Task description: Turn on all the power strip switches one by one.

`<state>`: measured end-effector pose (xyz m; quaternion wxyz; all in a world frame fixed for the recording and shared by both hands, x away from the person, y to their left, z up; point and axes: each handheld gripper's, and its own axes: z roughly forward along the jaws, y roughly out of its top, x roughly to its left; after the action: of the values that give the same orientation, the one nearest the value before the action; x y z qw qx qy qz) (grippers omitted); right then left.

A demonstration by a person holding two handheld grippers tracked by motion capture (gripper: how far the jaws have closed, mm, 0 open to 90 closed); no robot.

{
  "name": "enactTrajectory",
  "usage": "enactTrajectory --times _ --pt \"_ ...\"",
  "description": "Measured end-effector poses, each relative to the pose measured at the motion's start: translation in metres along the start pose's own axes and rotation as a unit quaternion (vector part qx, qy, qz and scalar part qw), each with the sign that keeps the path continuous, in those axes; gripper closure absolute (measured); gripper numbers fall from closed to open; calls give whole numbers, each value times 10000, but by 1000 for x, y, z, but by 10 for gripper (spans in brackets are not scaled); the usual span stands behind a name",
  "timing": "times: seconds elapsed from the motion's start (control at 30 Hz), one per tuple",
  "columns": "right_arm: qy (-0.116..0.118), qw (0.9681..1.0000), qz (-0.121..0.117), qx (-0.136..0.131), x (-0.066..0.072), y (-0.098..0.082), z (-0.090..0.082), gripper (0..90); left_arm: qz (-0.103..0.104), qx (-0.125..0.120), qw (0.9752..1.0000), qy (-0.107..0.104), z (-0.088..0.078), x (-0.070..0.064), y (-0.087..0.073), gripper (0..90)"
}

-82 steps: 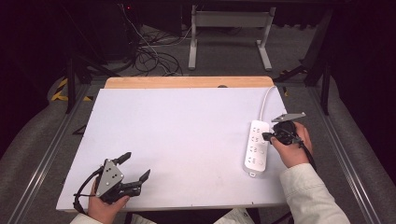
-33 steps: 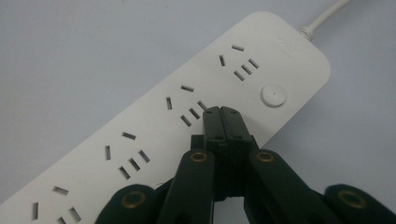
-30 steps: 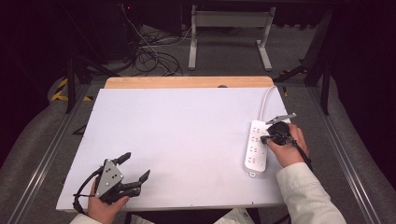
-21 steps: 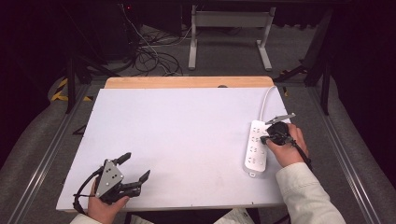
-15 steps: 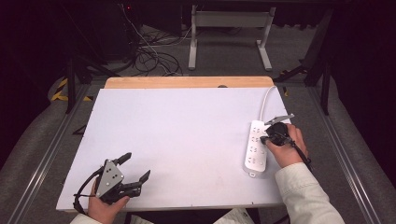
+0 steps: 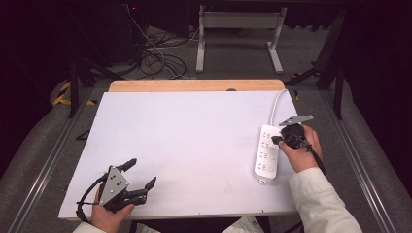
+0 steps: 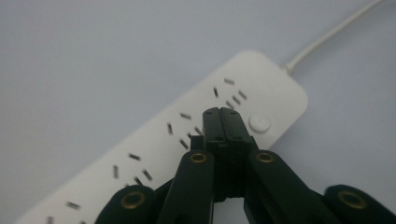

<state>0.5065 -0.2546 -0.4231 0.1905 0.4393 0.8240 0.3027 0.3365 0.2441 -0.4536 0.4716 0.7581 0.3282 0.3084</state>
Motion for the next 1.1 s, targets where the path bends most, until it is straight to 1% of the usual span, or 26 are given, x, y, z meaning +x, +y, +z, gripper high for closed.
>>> enactTrajectory --times 0.03,0.13,0.2,0.3,0.33,0.53,0.63,0.7,0.73,0.87,1.03,1.1 --pt "112 9999 74 -108 0 2 -6 900 -5 8 10000 -1 1 0 0 179" --pt "115 9999 2 -119 1 4 -11 900 41 30 10000 5 1 0 0 179" --pt "126 9998 -17 -142 1 4 -12 900 52 26 10000 4 1 0 0 179" --pt "129 9997 24 -195 0 4 -13 900 51 21 10000 20 1 0 0 179" --pt "131 9997 25 -209 0 4 -14 900 18 15 10000 9 0 -1 0 178" --pt "102 9997 33 -206 -1 4 -14 900 6 6 10000 11 0 0 0 179" --pt "135 9996 -28 -228 -1 4 -13 900 10 7 10000 9 0 0 0 179" --pt "119 9995 -94 -292 -2 5 -12 900 11 8 10000 11 0 0 0 179" --pt "117 9995 -75 -298 -2 6 -13 900 3 2 10000 12 0 0 0 179" --pt "104 9993 48 -367 -9 8 -12 900 23 6 10000 18 0 0 0 178" --pt "62 9995 138 -281 -19 8 -5 900 14 11 10000 12 0 0 0 179" --pt "34 9996 133 -235 -21 8 -1 900 22 7 10000 16 0 0 0 179"
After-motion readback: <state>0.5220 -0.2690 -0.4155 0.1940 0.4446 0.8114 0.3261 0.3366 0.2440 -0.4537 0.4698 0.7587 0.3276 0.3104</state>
